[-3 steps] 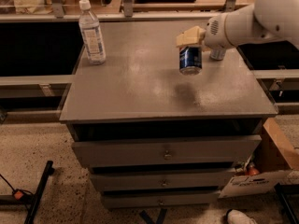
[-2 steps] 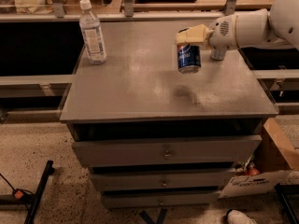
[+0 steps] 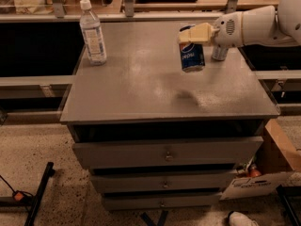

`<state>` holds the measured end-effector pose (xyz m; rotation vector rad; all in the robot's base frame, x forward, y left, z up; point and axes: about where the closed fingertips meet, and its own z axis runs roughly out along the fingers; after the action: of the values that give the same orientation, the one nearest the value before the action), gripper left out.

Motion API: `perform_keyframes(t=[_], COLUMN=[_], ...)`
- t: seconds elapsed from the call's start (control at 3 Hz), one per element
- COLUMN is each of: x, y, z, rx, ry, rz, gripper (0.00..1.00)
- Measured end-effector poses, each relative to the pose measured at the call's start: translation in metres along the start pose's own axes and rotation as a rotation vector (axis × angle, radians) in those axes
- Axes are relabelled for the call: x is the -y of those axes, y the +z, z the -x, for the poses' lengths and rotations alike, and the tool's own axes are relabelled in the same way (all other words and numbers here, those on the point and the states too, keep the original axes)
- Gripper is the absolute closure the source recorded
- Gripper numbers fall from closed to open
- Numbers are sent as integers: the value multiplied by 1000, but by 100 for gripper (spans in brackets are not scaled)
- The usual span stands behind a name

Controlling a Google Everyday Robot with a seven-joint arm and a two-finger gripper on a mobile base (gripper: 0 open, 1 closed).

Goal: Place pepsi can upright

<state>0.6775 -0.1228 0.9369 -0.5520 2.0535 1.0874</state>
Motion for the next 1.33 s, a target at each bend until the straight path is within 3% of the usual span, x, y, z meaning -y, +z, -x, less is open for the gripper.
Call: perform_keyframes(t=[0.33,0.67,1.0,1.33], x=[3,1,-8,-9], y=[0,-3,-7,-6], z=[-3,-4,-6,-7], rx=[15,53,69,68], ry=[-70,-201,-347,-383], rz=[49,160,234,240], gripper=[100,100,100,100])
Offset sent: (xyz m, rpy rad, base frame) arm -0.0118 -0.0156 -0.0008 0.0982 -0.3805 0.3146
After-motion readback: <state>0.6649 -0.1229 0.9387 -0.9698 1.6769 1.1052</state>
